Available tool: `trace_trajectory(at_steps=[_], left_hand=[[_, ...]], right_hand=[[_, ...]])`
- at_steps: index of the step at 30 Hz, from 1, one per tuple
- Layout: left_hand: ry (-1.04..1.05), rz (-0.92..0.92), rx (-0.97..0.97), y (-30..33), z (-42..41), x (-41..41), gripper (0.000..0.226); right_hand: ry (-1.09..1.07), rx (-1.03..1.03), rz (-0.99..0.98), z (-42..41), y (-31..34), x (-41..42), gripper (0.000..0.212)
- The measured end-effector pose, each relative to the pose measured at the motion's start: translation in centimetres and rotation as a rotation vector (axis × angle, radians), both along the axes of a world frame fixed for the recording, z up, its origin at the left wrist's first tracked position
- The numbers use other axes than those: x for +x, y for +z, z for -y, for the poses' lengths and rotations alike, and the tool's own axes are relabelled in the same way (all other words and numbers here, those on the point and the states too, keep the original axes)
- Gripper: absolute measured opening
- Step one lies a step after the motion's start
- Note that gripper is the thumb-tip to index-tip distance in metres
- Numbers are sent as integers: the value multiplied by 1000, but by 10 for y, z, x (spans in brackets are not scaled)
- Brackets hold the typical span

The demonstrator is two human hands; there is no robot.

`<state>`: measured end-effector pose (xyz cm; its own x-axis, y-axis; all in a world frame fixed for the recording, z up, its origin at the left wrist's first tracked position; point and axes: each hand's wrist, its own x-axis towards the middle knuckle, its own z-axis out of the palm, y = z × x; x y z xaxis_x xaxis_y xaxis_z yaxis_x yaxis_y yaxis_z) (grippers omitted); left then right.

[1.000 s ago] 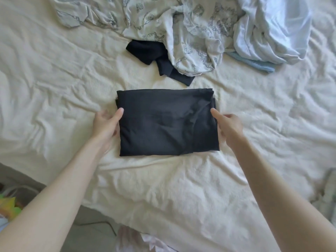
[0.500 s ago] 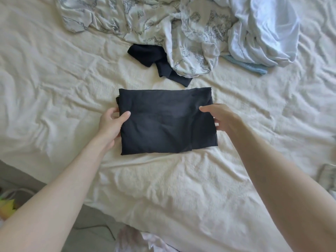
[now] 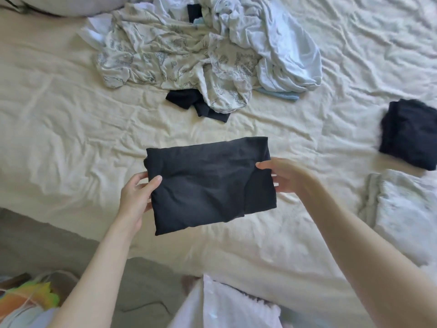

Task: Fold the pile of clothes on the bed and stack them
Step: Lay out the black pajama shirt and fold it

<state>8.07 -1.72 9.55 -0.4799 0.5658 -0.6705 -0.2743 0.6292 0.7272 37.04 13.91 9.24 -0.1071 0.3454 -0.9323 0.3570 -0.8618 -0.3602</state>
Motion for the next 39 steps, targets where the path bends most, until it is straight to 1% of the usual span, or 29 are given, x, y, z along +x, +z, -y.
trace_trajectory(at_steps=[4,8,11,19,24,31,35,37,39], left_hand=[[-73,25,-19,22,33,20,15],[-150,54,-17,37,50,46,16],[-236,71,-9,50,51,75,15],[-470,63,56,93,18,181,17],[-570,39,95,101,-16,267,15],[-637,9,79,87,-72,394,16],[-751,-30,73,77,-115,457,18],[-825,-84,110,74,-143,486,20],[-916,-169,152,73,-175,516,21]], right_hand=[[-109,-57,-9,61,22,33,24],[-213,-58,-10,110,43,72,29],[-317,-12,-6,137,62,105,30],[-613,153,-15,183,106,214,17],[-744,240,-9,188,109,294,14],[-874,318,63,158,96,406,15],[-954,315,82,144,89,455,19],[-1040,285,64,139,82,469,18],[-1166,207,13,140,74,474,14]])
